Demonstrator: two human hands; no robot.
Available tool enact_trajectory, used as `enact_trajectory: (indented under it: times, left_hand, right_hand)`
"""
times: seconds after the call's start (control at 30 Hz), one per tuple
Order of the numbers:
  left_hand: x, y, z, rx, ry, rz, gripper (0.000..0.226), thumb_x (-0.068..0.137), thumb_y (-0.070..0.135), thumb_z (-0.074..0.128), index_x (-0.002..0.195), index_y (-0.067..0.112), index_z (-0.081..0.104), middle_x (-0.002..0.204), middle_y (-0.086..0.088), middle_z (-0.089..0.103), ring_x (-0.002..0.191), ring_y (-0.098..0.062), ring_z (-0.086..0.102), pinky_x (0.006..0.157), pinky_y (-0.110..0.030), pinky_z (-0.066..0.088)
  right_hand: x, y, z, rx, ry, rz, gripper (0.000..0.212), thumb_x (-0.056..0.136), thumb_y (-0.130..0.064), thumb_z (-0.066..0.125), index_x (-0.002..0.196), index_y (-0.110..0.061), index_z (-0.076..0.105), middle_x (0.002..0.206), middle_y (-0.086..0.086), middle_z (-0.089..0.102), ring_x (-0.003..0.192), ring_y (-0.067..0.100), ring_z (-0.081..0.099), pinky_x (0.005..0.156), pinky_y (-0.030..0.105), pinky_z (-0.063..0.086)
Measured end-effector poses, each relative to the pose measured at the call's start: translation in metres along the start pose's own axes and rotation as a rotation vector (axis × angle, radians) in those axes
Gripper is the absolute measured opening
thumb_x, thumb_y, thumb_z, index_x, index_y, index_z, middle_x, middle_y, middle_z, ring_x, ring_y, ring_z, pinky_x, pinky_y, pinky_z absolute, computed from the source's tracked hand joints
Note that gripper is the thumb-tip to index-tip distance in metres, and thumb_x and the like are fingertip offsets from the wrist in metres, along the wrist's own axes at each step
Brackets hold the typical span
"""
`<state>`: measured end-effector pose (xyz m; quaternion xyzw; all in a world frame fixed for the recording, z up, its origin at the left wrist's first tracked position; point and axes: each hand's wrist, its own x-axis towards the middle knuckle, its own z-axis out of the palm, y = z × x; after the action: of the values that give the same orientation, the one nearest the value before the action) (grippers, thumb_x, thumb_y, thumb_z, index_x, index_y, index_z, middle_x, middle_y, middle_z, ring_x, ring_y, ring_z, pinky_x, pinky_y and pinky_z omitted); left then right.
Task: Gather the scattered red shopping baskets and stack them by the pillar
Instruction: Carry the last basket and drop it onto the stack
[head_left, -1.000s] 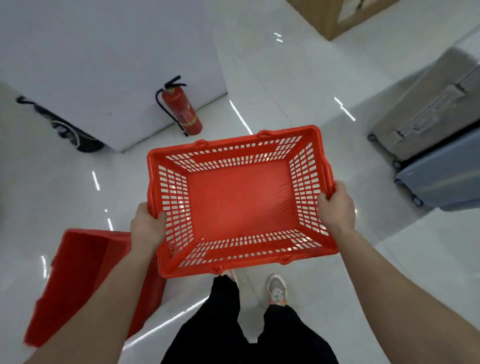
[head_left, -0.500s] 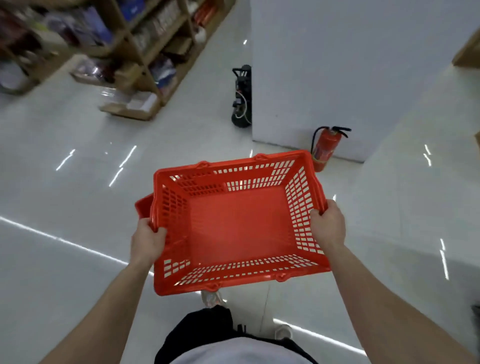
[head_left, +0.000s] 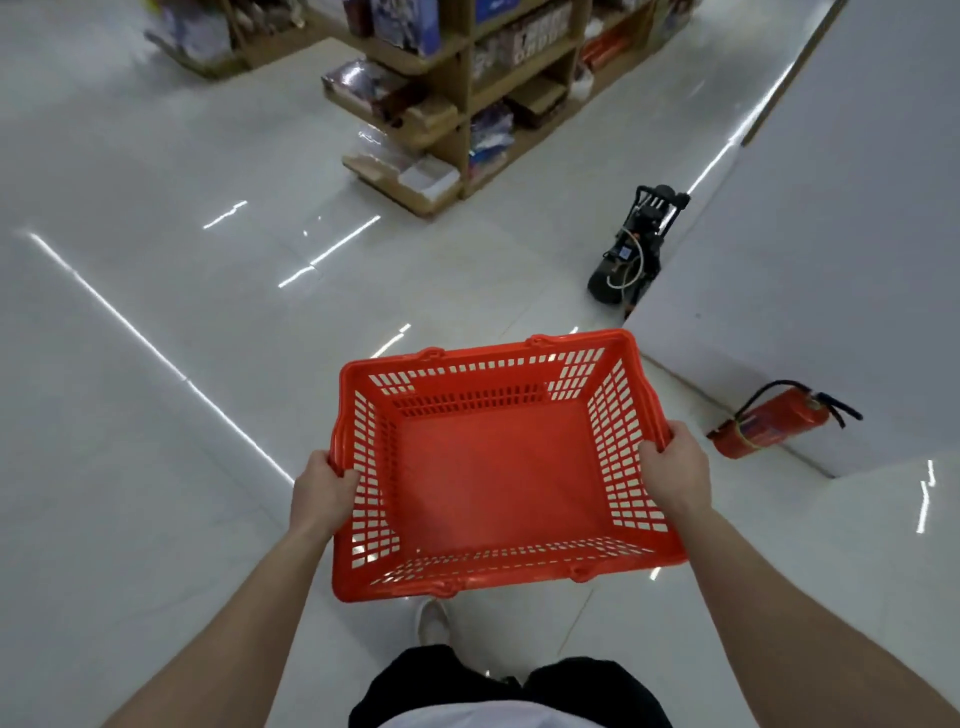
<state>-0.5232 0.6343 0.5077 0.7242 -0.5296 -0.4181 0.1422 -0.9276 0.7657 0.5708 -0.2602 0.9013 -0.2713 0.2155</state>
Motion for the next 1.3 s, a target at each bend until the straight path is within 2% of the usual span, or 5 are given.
enact_trajectory:
  times: [0.47, 0.77, 1.0, 1.17, 1.3]
  left_hand:
    - [0.101, 0.014, 0.072, 0.124, 0.063, -0.24, 0.04, 0.097, 0.038, 0.06, 0.129, 0.016, 0.053, 0.112, -0.006, 0.069, 0.078, -0.019, 0.066, 0.07, -0.037, 0.054]
    - [0.158, -0.012, 0.13, 0.124, 0.095, -0.391, 0.044, 0.096, 0.035, 0.061, 0.134, 0.014, 0.049, 0.119, -0.009, 0.068, 0.074, -0.016, 0.063, 0.067, -0.038, 0.052]
    - [0.178, -0.056, 0.18, 0.066, 0.12, -0.404, 0.061, 0.087, 0.027, 0.065, 0.141, 0.013, 0.04, 0.124, -0.01, 0.064, 0.09, -0.023, 0.057, 0.084, -0.037, 0.046]
    - [0.169, -0.074, 0.174, 0.0, 0.056, -0.402, 0.063, 0.089, 0.031, 0.064, 0.146, 0.017, 0.041, 0.143, -0.004, 0.054, 0.117, -0.026, 0.058, 0.096, -0.04, 0.043]
    - [0.146, -0.084, 0.157, 0.008, 0.029, -0.372, 0.069, 0.091, 0.036, 0.064, 0.151, 0.017, 0.036, 0.151, -0.003, 0.047, 0.132, -0.025, 0.049, 0.1, -0.037, 0.036]
  right_hand:
    - [0.178, 0.0, 0.111, -0.004, -0.342, 0.065, 0.048, 0.093, -0.042, 0.058, 0.135, -0.021, 0.049, 0.109, -0.002, 0.068, 0.086, 0.021, 0.071, 0.08, 0.049, 0.06]
    - [0.229, 0.05, 0.19, 0.036, -0.555, 0.125, 0.037, 0.088, -0.031, 0.063, 0.123, -0.029, 0.051, 0.099, -0.013, 0.066, 0.088, 0.015, 0.068, 0.073, 0.033, 0.051]
    - [0.231, 0.095, 0.238, -0.036, -0.577, 0.105, 0.043, 0.084, -0.023, 0.059, 0.116, -0.045, 0.043, 0.094, -0.023, 0.064, 0.077, -0.001, 0.063, 0.059, 0.02, 0.042]
    - [0.218, 0.105, 0.24, -0.124, -0.581, 0.039, 0.031, 0.081, -0.015, 0.055, 0.107, -0.031, 0.06, 0.098, -0.004, 0.071, 0.07, 0.015, 0.069, 0.063, 0.033, 0.053]
    - [0.191, 0.104, 0.229, -0.175, -0.487, 0.062, 0.056, 0.09, -0.023, 0.059, 0.144, -0.013, 0.048, 0.127, 0.007, 0.062, 0.101, 0.022, 0.067, 0.082, 0.038, 0.053]
